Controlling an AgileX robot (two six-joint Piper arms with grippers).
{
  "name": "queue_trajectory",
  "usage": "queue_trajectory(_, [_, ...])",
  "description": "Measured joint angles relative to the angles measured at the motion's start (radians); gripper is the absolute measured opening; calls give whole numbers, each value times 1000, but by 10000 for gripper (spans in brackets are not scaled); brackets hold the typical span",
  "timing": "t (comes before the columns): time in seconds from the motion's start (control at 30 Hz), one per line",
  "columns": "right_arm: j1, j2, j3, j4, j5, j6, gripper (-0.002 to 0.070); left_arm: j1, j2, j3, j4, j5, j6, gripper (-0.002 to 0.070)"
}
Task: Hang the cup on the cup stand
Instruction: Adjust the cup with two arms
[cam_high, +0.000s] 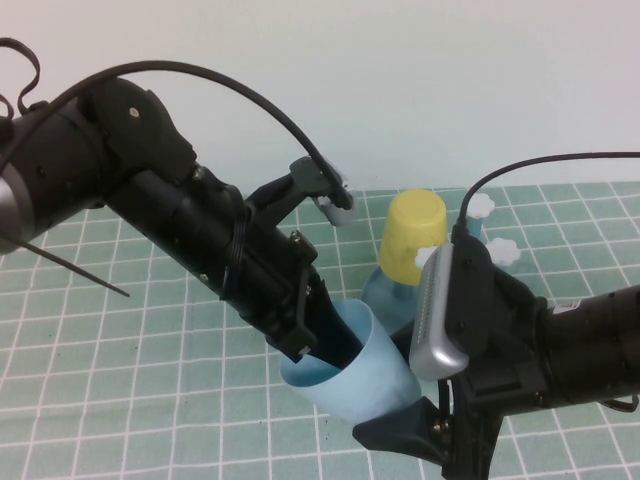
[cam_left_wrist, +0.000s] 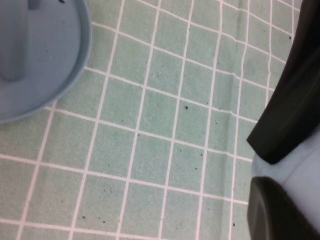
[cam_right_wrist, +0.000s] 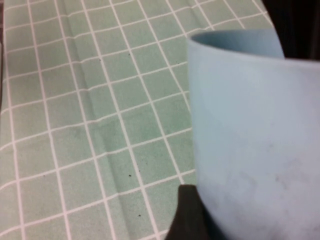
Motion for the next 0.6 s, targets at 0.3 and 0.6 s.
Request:
queue_trajectory(0.3, [0, 2, 0, 20, 8, -1, 544, 2, -2, -36, 154, 0, -103, 352])
queue_trajectory(0.6, [2, 2, -5, 39, -13, 25, 544, 2, -86, -117, 240, -2, -113, 353])
